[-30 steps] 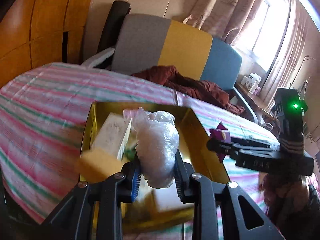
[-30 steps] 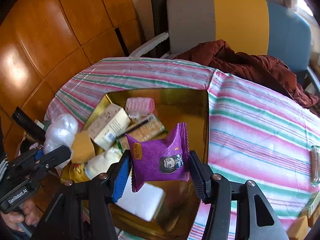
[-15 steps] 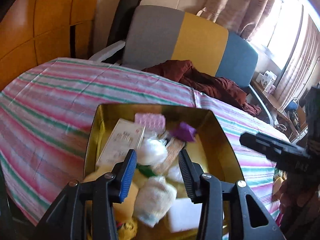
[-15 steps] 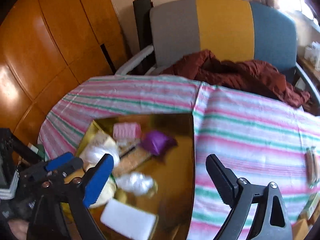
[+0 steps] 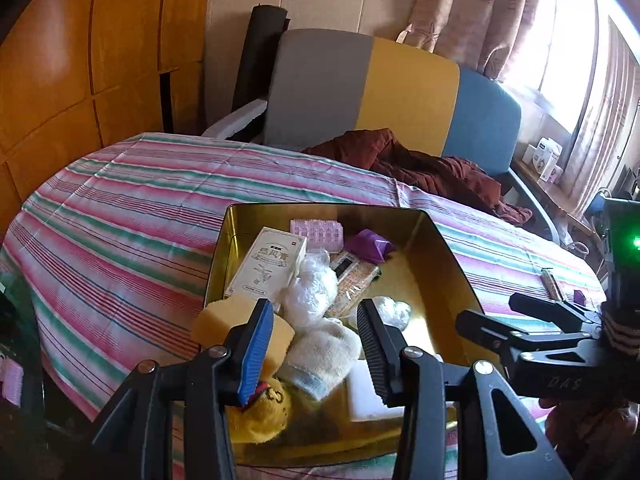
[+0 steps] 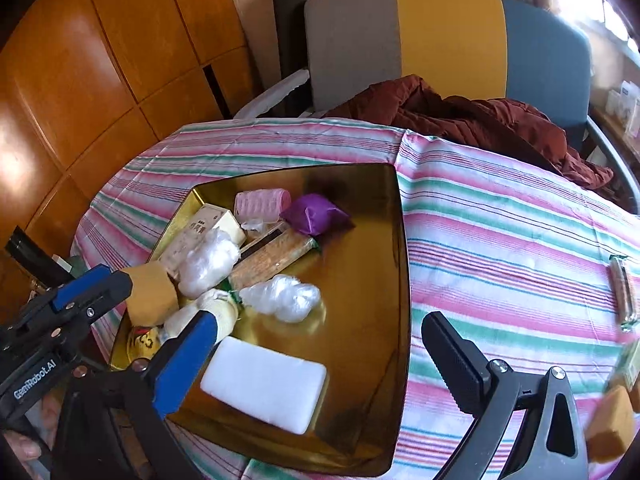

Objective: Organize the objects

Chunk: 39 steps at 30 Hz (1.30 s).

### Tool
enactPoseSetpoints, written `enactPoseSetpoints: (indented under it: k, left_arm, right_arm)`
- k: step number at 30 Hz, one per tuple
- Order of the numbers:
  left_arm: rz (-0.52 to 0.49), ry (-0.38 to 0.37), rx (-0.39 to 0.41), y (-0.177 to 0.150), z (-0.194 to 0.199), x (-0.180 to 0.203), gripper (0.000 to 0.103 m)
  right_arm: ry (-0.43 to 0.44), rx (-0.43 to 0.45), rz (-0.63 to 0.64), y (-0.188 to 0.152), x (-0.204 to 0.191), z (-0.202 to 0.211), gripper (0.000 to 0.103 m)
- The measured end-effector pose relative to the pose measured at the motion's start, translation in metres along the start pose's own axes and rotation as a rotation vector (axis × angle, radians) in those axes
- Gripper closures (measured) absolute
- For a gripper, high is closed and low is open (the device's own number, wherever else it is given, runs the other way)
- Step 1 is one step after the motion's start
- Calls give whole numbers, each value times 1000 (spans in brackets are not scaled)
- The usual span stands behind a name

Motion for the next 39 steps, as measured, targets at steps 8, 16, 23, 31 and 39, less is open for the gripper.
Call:
enactPoseSetpoints:
  k: [8,16,23,31,39]
  left_arm:
    - [-25,13,36,-5,13,6,59]
    - [-53,22,36,-12,14,12,59]
    - [-82,33,45,-15,18,18,59]
    - [-124,52,91,-14,30,26,59]
    - [-161,50,102,-15,34,35,59]
  right_arm:
    - [-23,18,-8,-8,-5,9,0]
    - [-51,41,-35,-13,0,18,0]
    - [-82,52,-14,-16,-1,22,0]
    - [-103,72,-10,-16,3,29,0]
    - [-113,73,-33,-19,12,34,0]
Point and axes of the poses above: each gripper's, at about its wrist camera, not at the fingertips, and z roughly against the way its jaws point, x to its right, y to its top, the point moved 6 cm from there along -z, roughly the way its jaws point, and after that the axes turned 9 degrees about z, right-handed, at the moved point
